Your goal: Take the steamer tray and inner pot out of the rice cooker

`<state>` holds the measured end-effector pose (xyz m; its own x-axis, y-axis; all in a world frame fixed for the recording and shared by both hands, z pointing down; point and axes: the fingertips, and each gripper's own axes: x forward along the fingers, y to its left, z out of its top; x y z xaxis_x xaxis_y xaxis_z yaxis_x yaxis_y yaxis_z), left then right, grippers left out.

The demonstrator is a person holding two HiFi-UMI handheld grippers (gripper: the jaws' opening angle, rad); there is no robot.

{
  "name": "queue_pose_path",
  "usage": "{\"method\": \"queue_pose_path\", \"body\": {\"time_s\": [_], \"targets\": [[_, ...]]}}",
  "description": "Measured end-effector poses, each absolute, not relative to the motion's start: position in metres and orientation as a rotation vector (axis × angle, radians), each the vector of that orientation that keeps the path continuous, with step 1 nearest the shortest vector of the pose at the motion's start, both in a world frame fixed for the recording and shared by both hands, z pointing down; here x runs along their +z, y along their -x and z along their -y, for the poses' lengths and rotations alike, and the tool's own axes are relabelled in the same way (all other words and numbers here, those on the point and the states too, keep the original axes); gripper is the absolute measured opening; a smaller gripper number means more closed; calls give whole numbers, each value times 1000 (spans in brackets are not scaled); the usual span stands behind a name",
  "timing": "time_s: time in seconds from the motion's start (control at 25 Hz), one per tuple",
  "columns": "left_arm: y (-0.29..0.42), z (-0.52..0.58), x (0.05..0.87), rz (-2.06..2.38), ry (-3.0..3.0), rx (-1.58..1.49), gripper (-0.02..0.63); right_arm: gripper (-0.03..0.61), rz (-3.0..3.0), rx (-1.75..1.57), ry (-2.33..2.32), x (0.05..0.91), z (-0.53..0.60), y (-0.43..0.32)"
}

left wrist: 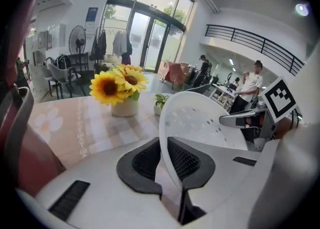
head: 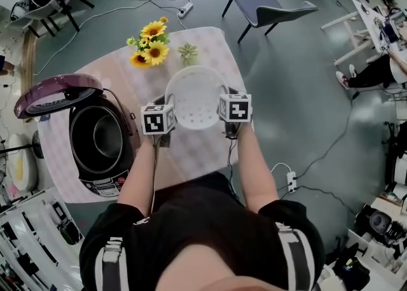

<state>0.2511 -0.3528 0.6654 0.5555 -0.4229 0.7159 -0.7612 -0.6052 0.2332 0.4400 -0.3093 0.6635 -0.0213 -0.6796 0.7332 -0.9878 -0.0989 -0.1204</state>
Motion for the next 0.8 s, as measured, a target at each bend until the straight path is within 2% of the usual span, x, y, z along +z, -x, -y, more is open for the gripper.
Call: {"method": "queue_pose_path", "body": {"time_s": [0.8], "targets": [[-259,366,758,945,-2186,985,40,21,1683,1016,-1726,752,333,-446]]}}
